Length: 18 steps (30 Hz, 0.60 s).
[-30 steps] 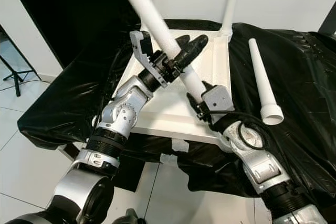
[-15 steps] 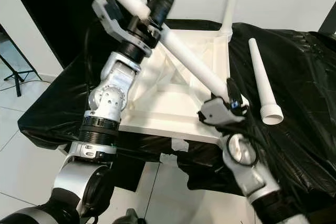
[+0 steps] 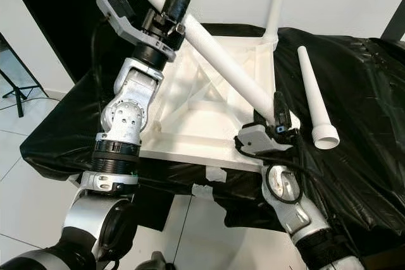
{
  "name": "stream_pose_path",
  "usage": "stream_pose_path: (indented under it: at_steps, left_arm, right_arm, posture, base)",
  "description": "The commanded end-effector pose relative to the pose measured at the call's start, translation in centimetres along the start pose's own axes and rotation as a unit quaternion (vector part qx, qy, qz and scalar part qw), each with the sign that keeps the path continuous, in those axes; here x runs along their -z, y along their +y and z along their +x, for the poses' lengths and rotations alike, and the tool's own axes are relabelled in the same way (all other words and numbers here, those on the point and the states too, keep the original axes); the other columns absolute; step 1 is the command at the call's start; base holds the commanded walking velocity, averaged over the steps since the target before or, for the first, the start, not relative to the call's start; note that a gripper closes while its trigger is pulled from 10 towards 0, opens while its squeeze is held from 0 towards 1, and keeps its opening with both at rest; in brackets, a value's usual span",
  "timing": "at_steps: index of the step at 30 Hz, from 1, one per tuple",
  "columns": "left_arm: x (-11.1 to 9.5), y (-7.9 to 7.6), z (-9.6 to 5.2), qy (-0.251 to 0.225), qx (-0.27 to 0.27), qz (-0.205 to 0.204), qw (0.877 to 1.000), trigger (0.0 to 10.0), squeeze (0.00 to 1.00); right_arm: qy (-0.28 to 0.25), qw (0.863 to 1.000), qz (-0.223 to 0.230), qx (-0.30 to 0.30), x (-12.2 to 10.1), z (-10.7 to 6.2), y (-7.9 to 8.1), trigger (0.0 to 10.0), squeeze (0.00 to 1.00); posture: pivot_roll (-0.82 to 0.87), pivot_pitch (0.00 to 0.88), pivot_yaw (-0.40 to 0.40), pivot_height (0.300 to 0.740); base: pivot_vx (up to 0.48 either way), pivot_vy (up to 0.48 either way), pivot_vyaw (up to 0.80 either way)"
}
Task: Building children table
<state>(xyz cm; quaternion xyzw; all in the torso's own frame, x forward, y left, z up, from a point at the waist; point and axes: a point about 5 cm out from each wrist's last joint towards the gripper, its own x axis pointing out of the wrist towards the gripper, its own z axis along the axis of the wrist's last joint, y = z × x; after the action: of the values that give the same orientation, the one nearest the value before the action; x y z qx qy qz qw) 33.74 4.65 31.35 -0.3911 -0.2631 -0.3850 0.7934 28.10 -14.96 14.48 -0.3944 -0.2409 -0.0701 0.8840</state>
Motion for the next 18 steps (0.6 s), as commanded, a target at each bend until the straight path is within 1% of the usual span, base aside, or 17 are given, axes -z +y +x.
stream_pose_path:
  at_steps: [1, 2, 3, 4, 5, 6, 7, 8, 9, 10, 11, 12, 14, 15, 16, 17, 18]
  left_arm:
    - [2.8, -2.2, 0.0, 0.009, 0.030, -0.056, 0.998, 0.0, 0.00]
    - [3.1, -2.3, -0.2, 0.020, 0.040, -0.048, 0.998, 0.0, 0.00]
    - [3.4, -2.5, -0.4, 0.032, 0.055, -0.040, 0.997, 0.0, 0.00]
    - [3.4, -2.5, -0.4, 0.032, 0.055, -0.040, 0.997, 0.0, 0.00]
    - [3.5, -2.6, -0.6, 0.040, 0.065, -0.035, 0.996, 0.0, 0.00]
    - [3.5, -2.6, -0.6, 0.040, 0.065, -0.035, 0.996, 0.0, 0.00]
    - [3.6, -2.6, -0.8, 0.049, 0.076, -0.033, 0.995, 0.0, 0.00]
    - [3.8, -2.6, -1.0, 0.057, 0.089, -0.030, 0.994, 0.0, 0.00]
    - [3.9, -2.7, -1.1, 0.063, 0.097, -0.028, 0.993, 0.0, 0.00]
    - [3.9, -2.7, -1.1, 0.063, 0.097, -0.028, 0.993, 0.0, 0.00]
    - [4.1, -2.9, -1.2, 0.070, 0.112, -0.023, 0.991, 0.0, 0.00]
    - [4.1, -2.9, -1.2, 0.070, 0.112, -0.023, 0.991, 0.0, 0.00]
    - [4.3, -3.6, -1.3, 0.077, 0.141, -0.028, 0.987, 0.0, 0.00]
    - [4.3, -3.6, -1.3, 0.077, 0.141, -0.028, 0.987, 0.0, 0.00]
    - [4.2, -3.9, -1.2, 0.077, 0.151, -0.033, 0.985, 0.0, 0.00]
    - [4.1, -4.2, -1.1, 0.074, 0.157, -0.039, 0.984, 0.0, 0.00]
    - [3.9, -4.5, -0.9, 0.069, 0.165, -0.044, 0.983, 0.0, 0.00]
  right_arm:
    - [-0.006, 0.999, 0.019, -0.050, -0.5, -0.3, 1.1, 10.0, 0.00]
    - [0.001, 0.996, 0.046, -0.073, -0.5, -0.3, 1.3, 10.0, 1.00]
    - [0.010, 0.992, 0.082, -0.092, -0.9, -0.2, 1.2, 10.0, 1.00]
    - [0.010, 0.992, 0.082, -0.092, -0.9, -0.2, 1.2, 10.0, 1.00]
    - [0.014, 0.989, 0.107, -0.104, -1.2, -0.1, 1.2, 10.0, 1.00]
    - [0.014, 0.989, 0.107, -0.104, -1.2, -0.1, 1.2, 10.0, 1.00]
    - [0.033, 0.982, 0.142, -0.121, -1.5, 0.1, 1.2, 10.0, 1.00]
    - [0.060, 0.970, 0.184, -0.146, -1.9, 0.5, 1.1, 10.0, 0.00]
    - [0.076, 0.960, 0.212, -0.165, -2.1, 0.6, 1.1, 10.0, 0.00]
    - [0.076, 0.960, 0.212, -0.165, -2.1, 0.6, 1.1, 10.0, 0.00]
    - [0.093, 0.948, 0.246, -0.180, -2.2, 0.9, 0.7, 10.0, 0.00]
    - [0.093, 0.948, 0.246, -0.180, -2.2, 0.9, 0.7, 10.0, 0.00]
    - [0.114, 0.927, 0.276, -0.229, -2.2, 1.4, -0.1, 10.0, 0.00]
    - [0.114, 0.927, 0.276, -0.229, -2.2, 1.4, -0.1, 10.0, 0.00]
    - [0.119, 0.917, 0.284, -0.255, -2.1, 1.5, -0.4, 10.0, 0.00]
    - [0.120, 0.910, 0.279, -0.281, -1.9, 1.5, -0.7, 0.0, 0.00]
    - [0.119, 0.904, 0.274, -0.305, -1.7, 1.5, -1.1, 0.0, 0.00]
  posture:
    - [0.12, 0.000, 0.037, 0.740]
    - [0.11, 0.000, 0.036, 0.740]
    - [0.10, 0.000, 0.036, 0.740]
    - [0.10, 0.000, 0.036, 0.740]
    - [0.10, 0.000, 0.036, 0.740]
    - [0.10, 0.000, 0.036, 0.740]
    - [0.10, 0.000, 0.036, 0.740]
    - [0.09, 0.000, 0.037, 0.740]
    - [0.08, 0.000, 0.038, 0.740]
    - [0.08, 0.000, 0.038, 0.740]
    - [0.08, 0.000, 0.040, 0.740]
    - [0.08, 0.000, 0.040, 0.740]
    - [0.06, 0.000, 0.042, 0.740]
    - [0.06, 0.000, 0.042, 0.740]
    - [0.06, 0.000, 0.043, 0.740]
    - [0.05, 0.000, 0.042, 0.740]
    - [0.05, 0.000, 0.041, 0.740]
  base:
    - [0.000, 0.000, 0.00]
    - [0.000, 0.000, 0.00]
    - [0.000, 0.000, 0.00]
    - [0.000, 0.000, 0.00]
    - [0.000, 0.000, 0.00]
    - [0.000, 0.000, 0.00]
    - [0.000, 0.000, 0.00]
    - [0.000, 0.000, 0.00]
    - [0.000, 0.000, 0.00]
    - [0.000, 0.000, 0.00]
    - [0.000, 0.000, 0.00]
    - [0.000, 0.000, 0.00]
    - [0.000, 0.000, 0.00]
    - [0.000, 0.000, 0.00]
    - [0.000, 0.000, 0.00]
    - [0.000, 0.000, 0.00]
    - [0.000, 0.000, 0.00]
